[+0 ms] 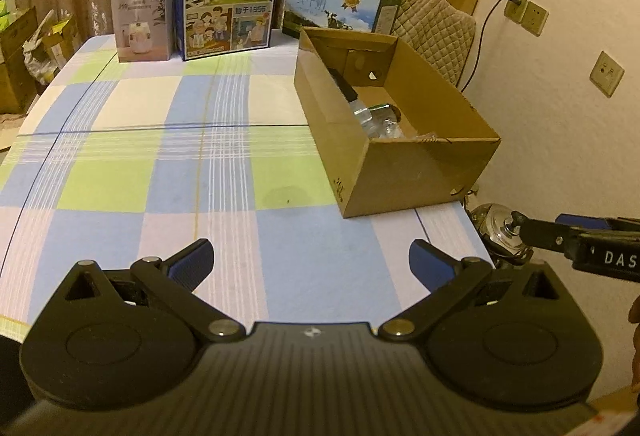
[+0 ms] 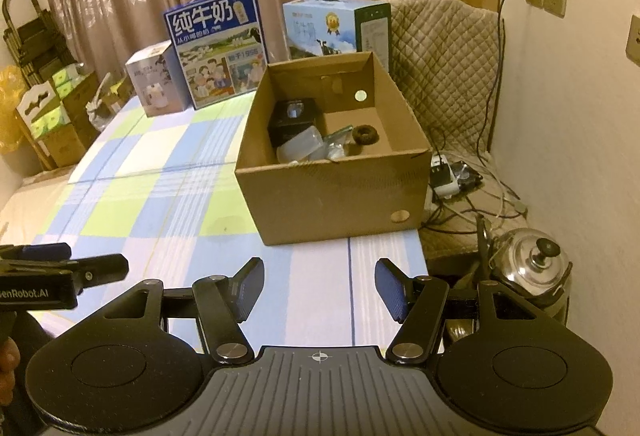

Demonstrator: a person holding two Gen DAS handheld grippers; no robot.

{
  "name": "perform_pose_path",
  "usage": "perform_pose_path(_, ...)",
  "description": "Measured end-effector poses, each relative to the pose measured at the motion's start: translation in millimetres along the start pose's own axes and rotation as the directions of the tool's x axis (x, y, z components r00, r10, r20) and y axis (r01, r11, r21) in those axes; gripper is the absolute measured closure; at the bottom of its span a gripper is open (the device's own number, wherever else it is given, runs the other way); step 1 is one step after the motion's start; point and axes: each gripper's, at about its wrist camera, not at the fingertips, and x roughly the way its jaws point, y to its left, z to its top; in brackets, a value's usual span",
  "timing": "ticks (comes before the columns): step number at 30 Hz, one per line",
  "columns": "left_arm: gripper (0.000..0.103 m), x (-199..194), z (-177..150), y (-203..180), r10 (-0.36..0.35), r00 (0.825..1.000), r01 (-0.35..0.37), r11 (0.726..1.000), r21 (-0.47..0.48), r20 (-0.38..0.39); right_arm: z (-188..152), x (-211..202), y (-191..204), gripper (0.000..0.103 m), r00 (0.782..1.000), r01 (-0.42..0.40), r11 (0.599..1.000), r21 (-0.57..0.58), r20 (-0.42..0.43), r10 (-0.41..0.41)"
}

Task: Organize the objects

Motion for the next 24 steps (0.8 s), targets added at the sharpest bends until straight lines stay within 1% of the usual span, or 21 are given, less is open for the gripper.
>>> perform_pose_path(7, 0.001, 3, -6, 3, -0.002, 1.000, 0.001, 0.999, -0.033, -0.029, -7, 1, 5, 0.044, 1.000, 0.010, 1.000, -0.019, -0.014, -0.010)
perform_pose_path(13, 0.001, 3, -6, 1, 0.003, 1.000, -0.003, 1.000, -0.026, -0.016, -9, 3, 8, 0.044, 1.000, 0.003, 1.000, -0.028, -0.021, -0.003)
perform_pose_path(24, 0.001, 5, -5, -3, 0.003, 1.000, -0.003, 1.000, -0.012, -0.018, -8, 4, 13, 0.044, 1.000, -0.007, 0.999, -0.039, -0.023, 0.006)
